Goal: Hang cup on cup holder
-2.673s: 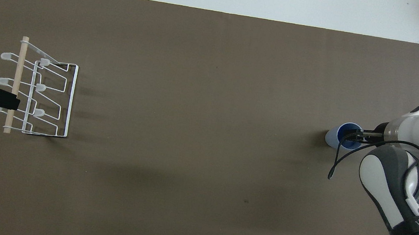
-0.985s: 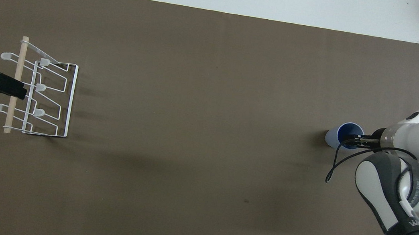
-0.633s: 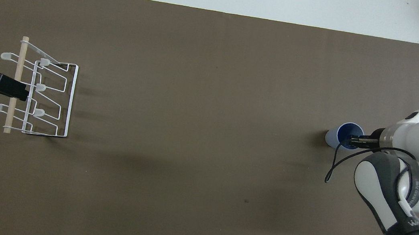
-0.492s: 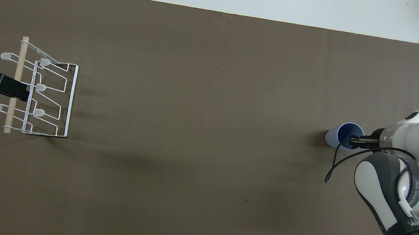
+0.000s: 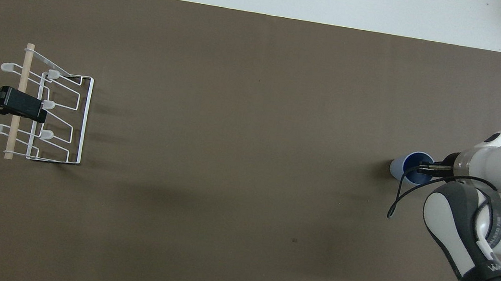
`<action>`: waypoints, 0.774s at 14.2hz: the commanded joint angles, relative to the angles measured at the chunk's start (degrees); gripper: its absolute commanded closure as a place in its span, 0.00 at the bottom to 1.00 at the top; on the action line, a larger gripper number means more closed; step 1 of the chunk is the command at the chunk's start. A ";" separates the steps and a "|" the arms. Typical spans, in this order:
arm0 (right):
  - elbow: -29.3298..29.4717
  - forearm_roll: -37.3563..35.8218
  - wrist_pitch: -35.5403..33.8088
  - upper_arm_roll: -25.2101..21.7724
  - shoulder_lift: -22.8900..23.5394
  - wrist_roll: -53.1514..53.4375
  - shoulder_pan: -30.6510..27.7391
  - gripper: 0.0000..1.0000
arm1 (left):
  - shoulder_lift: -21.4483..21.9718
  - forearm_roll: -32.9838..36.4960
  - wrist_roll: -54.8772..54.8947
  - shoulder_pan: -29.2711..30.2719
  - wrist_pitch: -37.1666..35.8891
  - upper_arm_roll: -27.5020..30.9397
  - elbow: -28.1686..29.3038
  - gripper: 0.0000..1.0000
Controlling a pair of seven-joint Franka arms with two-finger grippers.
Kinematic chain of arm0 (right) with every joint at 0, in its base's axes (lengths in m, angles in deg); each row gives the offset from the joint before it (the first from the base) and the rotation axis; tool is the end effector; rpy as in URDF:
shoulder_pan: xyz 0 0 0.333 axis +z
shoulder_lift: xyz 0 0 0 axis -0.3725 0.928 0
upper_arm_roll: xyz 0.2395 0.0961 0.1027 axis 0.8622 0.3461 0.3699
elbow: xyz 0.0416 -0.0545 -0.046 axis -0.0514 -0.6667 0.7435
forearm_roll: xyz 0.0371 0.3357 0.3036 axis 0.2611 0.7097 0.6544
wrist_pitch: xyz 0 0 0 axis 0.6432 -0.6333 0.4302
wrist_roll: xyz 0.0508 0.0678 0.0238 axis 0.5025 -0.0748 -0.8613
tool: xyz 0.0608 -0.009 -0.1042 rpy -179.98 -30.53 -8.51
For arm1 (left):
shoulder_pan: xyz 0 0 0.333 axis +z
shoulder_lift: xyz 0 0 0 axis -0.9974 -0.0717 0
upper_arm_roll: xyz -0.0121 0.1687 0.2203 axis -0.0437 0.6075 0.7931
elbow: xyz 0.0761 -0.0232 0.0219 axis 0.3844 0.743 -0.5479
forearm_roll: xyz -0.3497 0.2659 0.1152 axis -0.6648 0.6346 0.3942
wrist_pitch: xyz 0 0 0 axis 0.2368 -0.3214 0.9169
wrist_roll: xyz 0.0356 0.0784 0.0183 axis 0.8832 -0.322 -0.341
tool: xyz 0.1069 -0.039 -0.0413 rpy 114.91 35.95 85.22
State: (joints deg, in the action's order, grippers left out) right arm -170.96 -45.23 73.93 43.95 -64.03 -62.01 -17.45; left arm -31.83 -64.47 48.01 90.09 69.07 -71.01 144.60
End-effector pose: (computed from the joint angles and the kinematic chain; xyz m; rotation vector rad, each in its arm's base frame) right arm 0.5900 -0.0501 0.2617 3.1169 -0.0102 0.1133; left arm 0.5842 -0.0604 0.5323 2.8931 0.0419 -0.1283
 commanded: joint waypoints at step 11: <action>7.75 -0.13 -4.08 0.15 2.24 2.85 1.02 1.00 | 4.76 -12.39 -8.73 1.43 3.57 0.13 7.11 0.00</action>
State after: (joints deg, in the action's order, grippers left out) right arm -166.60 -45.24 72.94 43.96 -62.75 -61.40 -16.91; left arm -30.11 -74.56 40.55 90.41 70.92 -70.61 147.96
